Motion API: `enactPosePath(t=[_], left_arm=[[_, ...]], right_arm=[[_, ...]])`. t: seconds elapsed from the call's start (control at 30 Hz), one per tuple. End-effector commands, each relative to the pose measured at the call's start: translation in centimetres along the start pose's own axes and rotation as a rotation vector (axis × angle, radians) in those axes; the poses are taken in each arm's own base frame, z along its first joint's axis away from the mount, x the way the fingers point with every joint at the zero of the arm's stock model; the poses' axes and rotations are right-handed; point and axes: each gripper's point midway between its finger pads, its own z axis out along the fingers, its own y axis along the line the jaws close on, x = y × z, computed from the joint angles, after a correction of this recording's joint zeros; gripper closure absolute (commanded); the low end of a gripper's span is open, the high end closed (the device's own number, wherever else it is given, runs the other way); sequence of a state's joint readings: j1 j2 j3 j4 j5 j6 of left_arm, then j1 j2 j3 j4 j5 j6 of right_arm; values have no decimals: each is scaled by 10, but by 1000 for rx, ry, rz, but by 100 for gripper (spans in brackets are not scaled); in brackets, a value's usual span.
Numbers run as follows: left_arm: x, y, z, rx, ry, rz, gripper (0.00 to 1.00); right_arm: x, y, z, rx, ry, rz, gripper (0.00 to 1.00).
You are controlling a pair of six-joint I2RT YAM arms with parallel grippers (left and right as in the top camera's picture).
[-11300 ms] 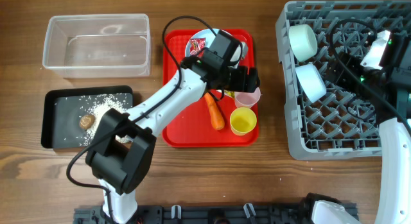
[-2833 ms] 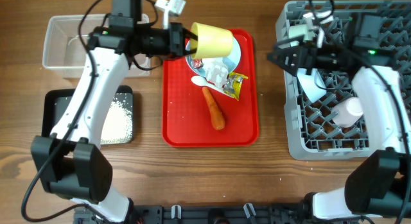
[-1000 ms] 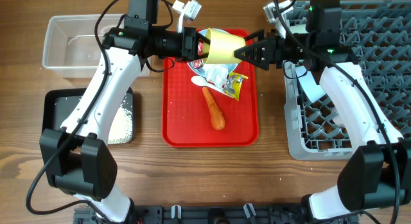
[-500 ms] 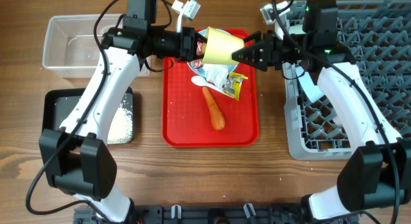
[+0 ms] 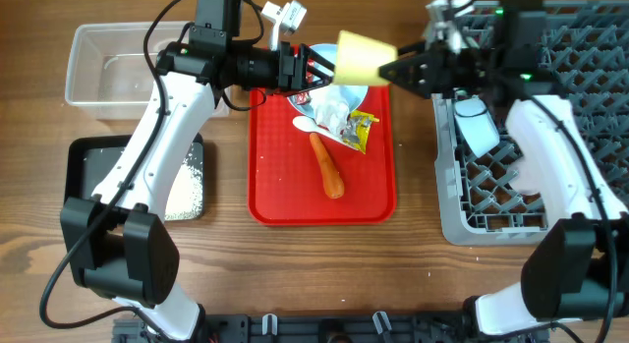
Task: Sort waste into correct bins and load items into the dishwasher rack
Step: 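Carry the yellow cup over the rack with the right gripper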
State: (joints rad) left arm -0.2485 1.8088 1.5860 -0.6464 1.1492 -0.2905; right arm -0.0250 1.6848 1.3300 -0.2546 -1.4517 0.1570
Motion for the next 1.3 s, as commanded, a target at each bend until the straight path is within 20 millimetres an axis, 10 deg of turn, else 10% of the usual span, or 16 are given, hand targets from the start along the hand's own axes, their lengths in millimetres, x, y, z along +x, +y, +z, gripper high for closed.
enactPosePath(t=[0.0,0.23,0.47,0.67,1.27], left_arm=[[-2,5,0,-42,-14,15,36],[-2,45,-6,-266,-51,-53,29],[-3,91,-26,-545,-104,-91,10],[-6,102,-32,-615,-124,-88,2],[-6,117,-35,-674,-125,-92,0]], right_arm=[[-5,-24,-25,94,-49,51,62],[1,-62,-96,422,-158,244,68],[6,-48,-196,876,-284,320,67],[57,-25,-297,1408,-326,516,67],[150,6,-346,1822,-153,910,67]])
